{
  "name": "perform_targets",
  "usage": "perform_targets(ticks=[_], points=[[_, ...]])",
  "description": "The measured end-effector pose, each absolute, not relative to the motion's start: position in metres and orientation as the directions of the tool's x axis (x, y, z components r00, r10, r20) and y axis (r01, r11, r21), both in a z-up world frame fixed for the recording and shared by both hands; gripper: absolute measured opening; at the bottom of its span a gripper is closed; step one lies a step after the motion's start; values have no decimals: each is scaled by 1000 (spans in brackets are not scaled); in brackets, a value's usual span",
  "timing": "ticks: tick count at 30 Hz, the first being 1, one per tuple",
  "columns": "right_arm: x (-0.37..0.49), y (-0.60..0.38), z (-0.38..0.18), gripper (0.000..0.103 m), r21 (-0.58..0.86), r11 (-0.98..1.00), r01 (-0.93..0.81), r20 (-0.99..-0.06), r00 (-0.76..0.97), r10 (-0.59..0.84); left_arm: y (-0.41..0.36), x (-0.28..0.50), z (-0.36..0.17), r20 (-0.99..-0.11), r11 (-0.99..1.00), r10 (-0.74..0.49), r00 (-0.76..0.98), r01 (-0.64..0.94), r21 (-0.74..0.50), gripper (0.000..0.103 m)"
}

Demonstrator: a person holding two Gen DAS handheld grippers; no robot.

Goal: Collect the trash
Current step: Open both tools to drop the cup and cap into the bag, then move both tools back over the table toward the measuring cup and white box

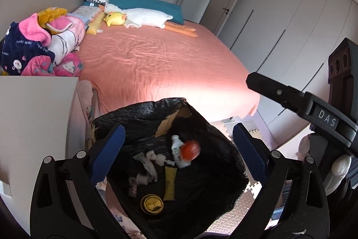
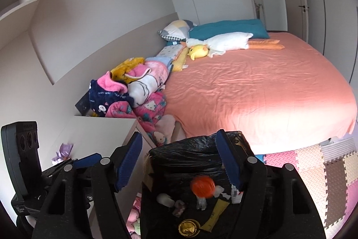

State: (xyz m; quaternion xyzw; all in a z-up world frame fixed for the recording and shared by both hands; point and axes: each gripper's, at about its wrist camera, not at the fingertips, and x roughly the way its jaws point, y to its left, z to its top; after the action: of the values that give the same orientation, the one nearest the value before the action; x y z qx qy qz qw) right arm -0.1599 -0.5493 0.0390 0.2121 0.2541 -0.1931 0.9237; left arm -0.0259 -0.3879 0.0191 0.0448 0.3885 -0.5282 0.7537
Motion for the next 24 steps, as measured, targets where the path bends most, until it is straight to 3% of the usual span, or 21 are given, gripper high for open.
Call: perform_targets(ticks=[24], points=[[-123,-516,37,69,268,890,369,-563,809,-166,-349,-12,18,-643,549,-722,255,777,-308,94]])
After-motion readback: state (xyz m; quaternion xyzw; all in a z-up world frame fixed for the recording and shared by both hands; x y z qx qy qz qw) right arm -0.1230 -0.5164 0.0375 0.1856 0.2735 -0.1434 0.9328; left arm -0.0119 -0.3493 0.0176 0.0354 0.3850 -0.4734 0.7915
